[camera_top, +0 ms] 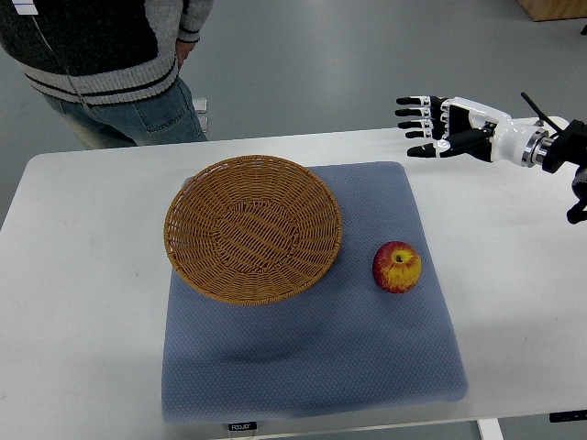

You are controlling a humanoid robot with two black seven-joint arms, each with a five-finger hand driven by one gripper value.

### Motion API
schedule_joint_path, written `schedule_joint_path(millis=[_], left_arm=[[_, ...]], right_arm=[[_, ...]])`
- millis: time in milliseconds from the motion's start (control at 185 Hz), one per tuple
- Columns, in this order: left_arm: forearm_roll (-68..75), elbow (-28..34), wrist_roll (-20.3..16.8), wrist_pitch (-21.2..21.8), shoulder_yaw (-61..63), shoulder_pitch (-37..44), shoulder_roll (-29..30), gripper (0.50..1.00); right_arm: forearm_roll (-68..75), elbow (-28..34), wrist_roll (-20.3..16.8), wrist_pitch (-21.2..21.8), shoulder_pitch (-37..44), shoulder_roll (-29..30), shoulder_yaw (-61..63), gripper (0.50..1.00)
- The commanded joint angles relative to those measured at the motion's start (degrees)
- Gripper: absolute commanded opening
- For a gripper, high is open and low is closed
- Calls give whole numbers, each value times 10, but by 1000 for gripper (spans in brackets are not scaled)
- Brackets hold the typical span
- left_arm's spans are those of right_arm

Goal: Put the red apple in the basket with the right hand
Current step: 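Lower the open right hand down around the red apple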

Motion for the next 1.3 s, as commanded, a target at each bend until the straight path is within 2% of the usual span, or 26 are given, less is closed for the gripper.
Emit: schedule_joint_path(millis=[0,157,205,211,232,313,329,475,491,686,1015,1296], left_arm=[[0,-1,0,0,1,1,0,1000],[0,-1,0,0,0,0,0,1000],[0,-1,0,0,0,0,0,1000],[0,-1,0,0,0,0,0,1000],[0,-1,0,0,1,1,0,1000],[0,-1,0,0,0,1,0,1000],[0,1,0,0,1,0,0,1000],[0,3,0,0,0,0,0,1000],[0,4,0,0,0,1,0,1000],[0,4,0,0,1,0,0,1000],[0,2,0,0,1,0,0,1000],[0,4,0,0,1,0,0,1000]], right_arm=[[-106,80,0,1,1,-37,1,917],[-210,169,-1,1,3,-69,2,917],[-210,169,-1,1,3,-69,2,917],[-240,195,-2,1,11,-77,1,917],[-252,206,-2,1,15,-79,0,917],[-267,219,-2,1,18,-82,-1,917],[-294,242,-2,1,21,-92,-4,917],[-325,271,-2,1,22,-104,-4,917],[-350,288,-3,1,22,-106,-9,917],[-433,309,-3,1,19,-111,-43,917],[-471,324,-3,1,15,-106,-93,917],[-472,309,-16,-50,2,-87,-115,915]])
